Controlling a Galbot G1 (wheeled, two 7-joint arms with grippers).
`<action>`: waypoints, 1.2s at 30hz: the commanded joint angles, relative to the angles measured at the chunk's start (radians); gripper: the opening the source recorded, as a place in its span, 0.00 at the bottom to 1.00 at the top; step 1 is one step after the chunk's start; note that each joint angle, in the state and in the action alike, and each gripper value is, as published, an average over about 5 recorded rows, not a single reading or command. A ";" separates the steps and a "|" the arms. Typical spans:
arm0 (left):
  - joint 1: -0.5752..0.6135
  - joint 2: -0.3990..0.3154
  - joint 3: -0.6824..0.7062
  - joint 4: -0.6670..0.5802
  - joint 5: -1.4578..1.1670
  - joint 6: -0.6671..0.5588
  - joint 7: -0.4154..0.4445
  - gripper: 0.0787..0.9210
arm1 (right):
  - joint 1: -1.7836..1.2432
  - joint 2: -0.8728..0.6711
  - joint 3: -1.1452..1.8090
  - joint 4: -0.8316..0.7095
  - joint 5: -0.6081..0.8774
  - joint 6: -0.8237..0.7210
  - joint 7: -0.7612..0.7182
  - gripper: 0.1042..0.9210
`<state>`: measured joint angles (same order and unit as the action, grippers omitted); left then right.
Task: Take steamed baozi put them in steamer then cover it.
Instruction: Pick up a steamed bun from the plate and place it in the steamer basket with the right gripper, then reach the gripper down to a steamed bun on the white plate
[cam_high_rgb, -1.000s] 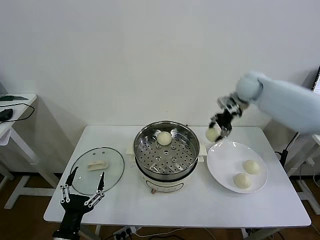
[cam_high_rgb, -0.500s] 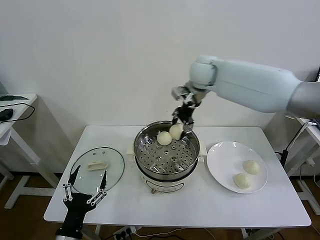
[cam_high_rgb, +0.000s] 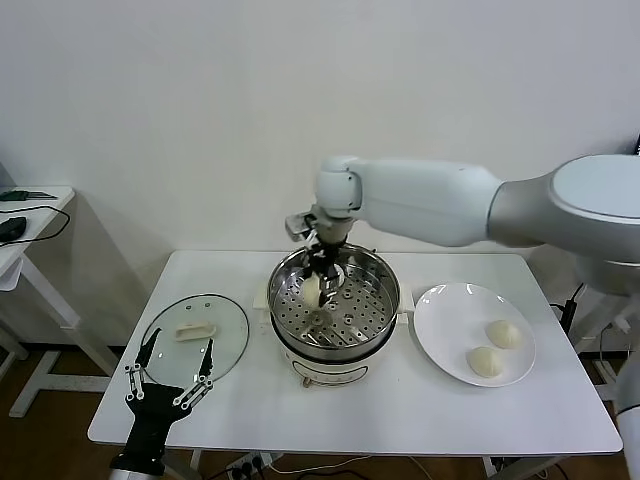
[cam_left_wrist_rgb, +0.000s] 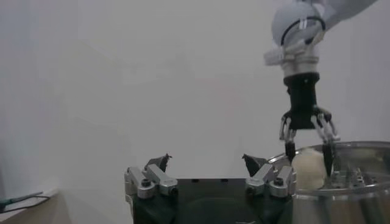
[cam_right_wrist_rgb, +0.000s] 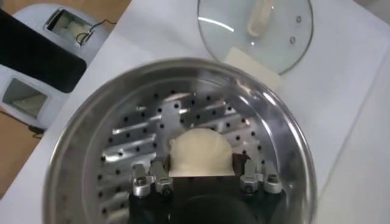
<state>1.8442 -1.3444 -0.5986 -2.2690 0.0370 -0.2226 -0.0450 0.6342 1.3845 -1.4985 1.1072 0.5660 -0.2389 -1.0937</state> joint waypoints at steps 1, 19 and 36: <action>0.000 0.000 -0.001 0.002 0.000 -0.001 -0.001 0.88 | -0.048 0.045 -0.014 -0.011 -0.002 -0.019 0.040 0.68; -0.012 -0.002 -0.004 0.010 -0.003 0.004 -0.006 0.88 | 0.012 -0.123 0.071 0.125 -0.021 -0.039 0.095 0.88; -0.008 -0.001 0.006 0.003 0.005 0.006 -0.004 0.88 | 0.084 -0.842 0.176 0.270 -0.213 0.145 -0.181 0.88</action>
<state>1.8358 -1.3458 -0.5925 -2.2660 0.0410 -0.2161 -0.0495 0.7003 0.8324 -1.3570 1.3295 0.4428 -0.1621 -1.1832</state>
